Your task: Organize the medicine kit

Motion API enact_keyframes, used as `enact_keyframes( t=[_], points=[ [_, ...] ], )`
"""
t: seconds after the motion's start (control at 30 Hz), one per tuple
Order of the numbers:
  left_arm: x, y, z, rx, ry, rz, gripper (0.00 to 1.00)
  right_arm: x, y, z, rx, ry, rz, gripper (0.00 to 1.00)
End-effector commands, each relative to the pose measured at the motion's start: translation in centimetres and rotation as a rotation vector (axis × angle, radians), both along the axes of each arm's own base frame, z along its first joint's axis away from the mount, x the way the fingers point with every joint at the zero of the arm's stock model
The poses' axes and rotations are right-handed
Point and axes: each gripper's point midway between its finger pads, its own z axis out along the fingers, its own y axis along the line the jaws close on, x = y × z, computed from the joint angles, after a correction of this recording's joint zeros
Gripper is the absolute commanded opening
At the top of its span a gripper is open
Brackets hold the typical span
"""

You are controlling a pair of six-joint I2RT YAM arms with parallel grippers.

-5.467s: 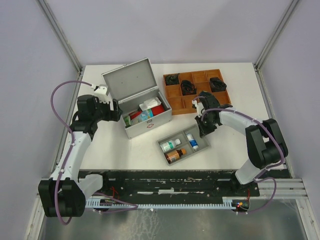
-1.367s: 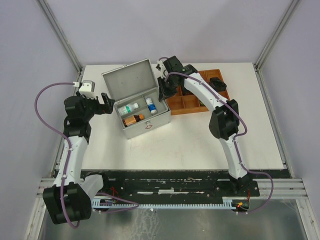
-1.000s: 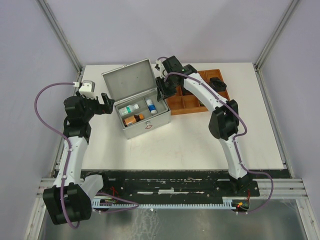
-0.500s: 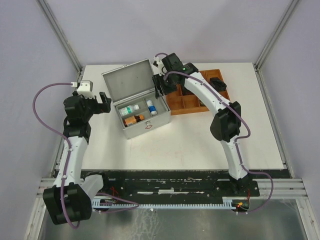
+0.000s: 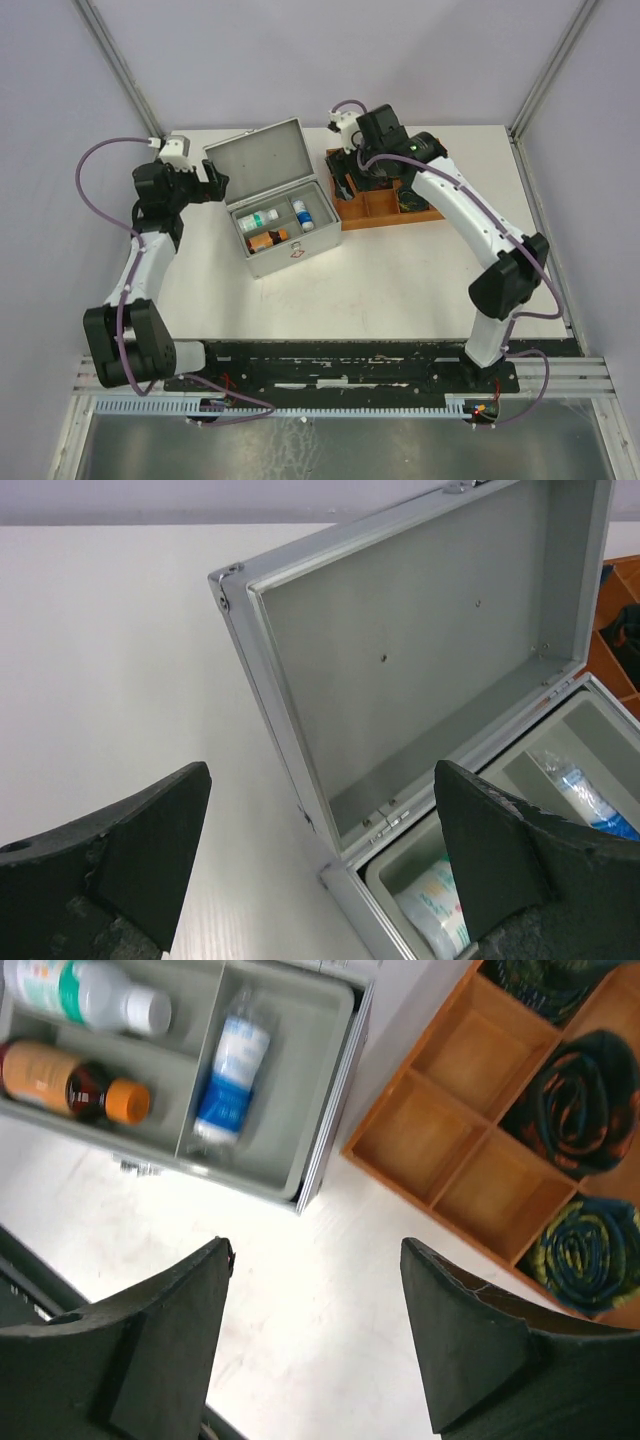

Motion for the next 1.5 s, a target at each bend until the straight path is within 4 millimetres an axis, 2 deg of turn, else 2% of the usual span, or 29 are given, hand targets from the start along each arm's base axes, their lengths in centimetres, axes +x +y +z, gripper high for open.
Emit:
enact_keyframes(
  t=[0.0,0.1,0.23,0.37,0.5,0.73,1.0,1.17,1.33,1.47],
  points=[
    [3.5,-0.3,3.8,-0.078,-0.120,-0.029,0.99,-3.2,-1.5,1.6,0.016,-0.040,0.078,0.77],
    [4.8,-0.5,3.2,-0.106,-0.126,-0.041,0.99,-5.0,-2.4,1.6,0.029,-0.044,0.090,0.77],
    [6.1,-1.2,2.7,-0.142,-0.121,-0.089,0.99,-6.5,-3.0,1.9,0.057,-0.064,0.101,0.77],
    [6.0,-3.4,2.5,-0.192,-0.108,-0.228,0.99,-7.2,-3.2,1.8,0.076,-0.068,0.110,0.77],
    [3.8,-5.3,3.8,-0.190,-0.166,-0.357,0.99,-7.5,-3.6,1.5,0.070,-0.071,0.109,0.78],
    [-1.5,-6.7,6.2,-0.034,-0.280,-0.464,0.99,-7.4,-3.8,1.4,0.078,-0.077,0.106,0.78],
    [-7.8,-8.7,5.0,0.064,-0.274,-0.613,0.99,-7.3,-4.4,1.6,0.087,-0.088,0.096,0.78],
    [-11.4,-9.5,6.4,0.112,-0.337,-0.637,0.99,-7.1,-4.8,1.9,0.112,-0.108,0.083,0.78],
    [-11.8,-9.6,7.7,0.080,-0.312,-0.634,0.99,-7.6,-4.0,1.9,0.175,-0.139,0.132,0.78],
    [-10.6,-8.8,8.8,0.070,-0.302,-0.548,0.99,-8.9,-2.7,1.1,0.229,-0.122,0.230,0.77]
  ],
)
